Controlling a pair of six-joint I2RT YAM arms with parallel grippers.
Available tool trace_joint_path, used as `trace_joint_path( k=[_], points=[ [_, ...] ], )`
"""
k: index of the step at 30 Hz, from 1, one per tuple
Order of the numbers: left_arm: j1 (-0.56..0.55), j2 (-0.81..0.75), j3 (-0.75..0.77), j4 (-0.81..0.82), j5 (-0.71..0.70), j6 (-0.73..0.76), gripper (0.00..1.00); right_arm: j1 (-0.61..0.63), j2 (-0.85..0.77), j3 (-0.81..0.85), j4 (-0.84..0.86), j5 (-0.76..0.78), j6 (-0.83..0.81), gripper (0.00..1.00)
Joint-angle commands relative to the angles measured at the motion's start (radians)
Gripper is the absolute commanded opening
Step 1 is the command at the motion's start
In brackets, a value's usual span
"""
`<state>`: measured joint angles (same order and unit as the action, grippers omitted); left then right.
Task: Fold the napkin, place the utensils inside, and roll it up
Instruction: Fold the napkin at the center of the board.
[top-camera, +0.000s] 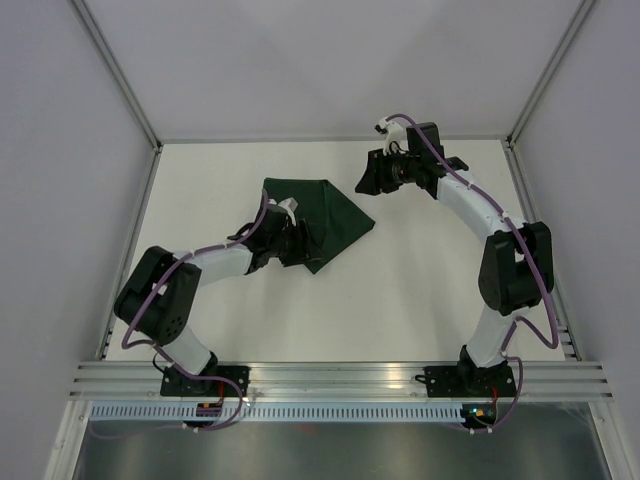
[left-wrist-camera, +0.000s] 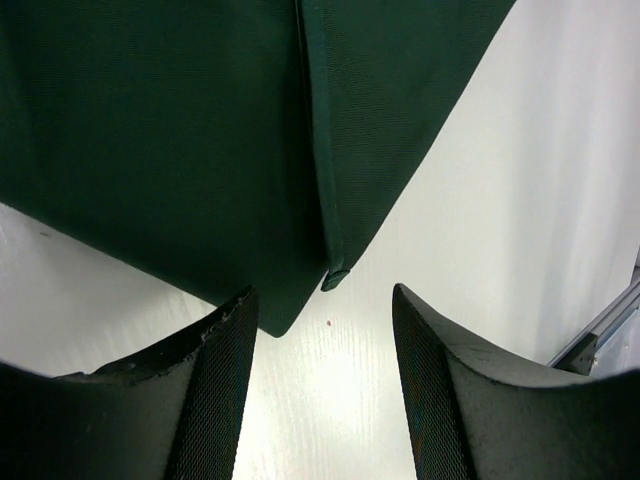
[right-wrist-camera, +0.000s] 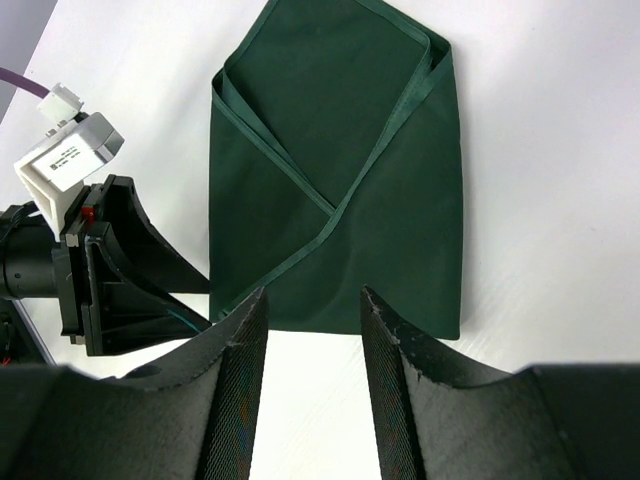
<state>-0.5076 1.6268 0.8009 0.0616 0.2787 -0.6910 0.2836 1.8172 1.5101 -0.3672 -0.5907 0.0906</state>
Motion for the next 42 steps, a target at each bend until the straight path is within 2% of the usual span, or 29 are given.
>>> trace_joint_path(
  k=[1, 14, 18, 31, 37, 42],
  points=[
    [-0.009, 0.027, 0.053, 0.041, 0.039, -0.016, 0.61, -0.007, 0.01, -0.005, 0.025, -0.027, 0.015, 0.48],
    [-0.022, 0.133, 0.077, 0.107, 0.062, -0.042, 0.59, -0.021, 0.024, -0.002, 0.025, -0.032, 0.023, 0.46],
    [-0.025, 0.131, 0.083, 0.122, 0.063, -0.048, 0.54, -0.026, 0.024, -0.002, 0.025, -0.032, 0.024, 0.46],
    [-0.032, 0.142, 0.109, 0.121, 0.071, -0.048, 0.47, -0.034, 0.03, -0.002, 0.028, -0.038, 0.032, 0.44],
    [-0.039, 0.156, 0.124, 0.121, 0.073, -0.051, 0.4, -0.037, 0.031, -0.002, 0.028, -0.038, 0.034, 0.44],
    [-0.039, 0.153, 0.126, 0.116, 0.071, -0.047, 0.24, -0.041, 0.033, -0.002, 0.028, -0.04, 0.034, 0.43]
  ],
)
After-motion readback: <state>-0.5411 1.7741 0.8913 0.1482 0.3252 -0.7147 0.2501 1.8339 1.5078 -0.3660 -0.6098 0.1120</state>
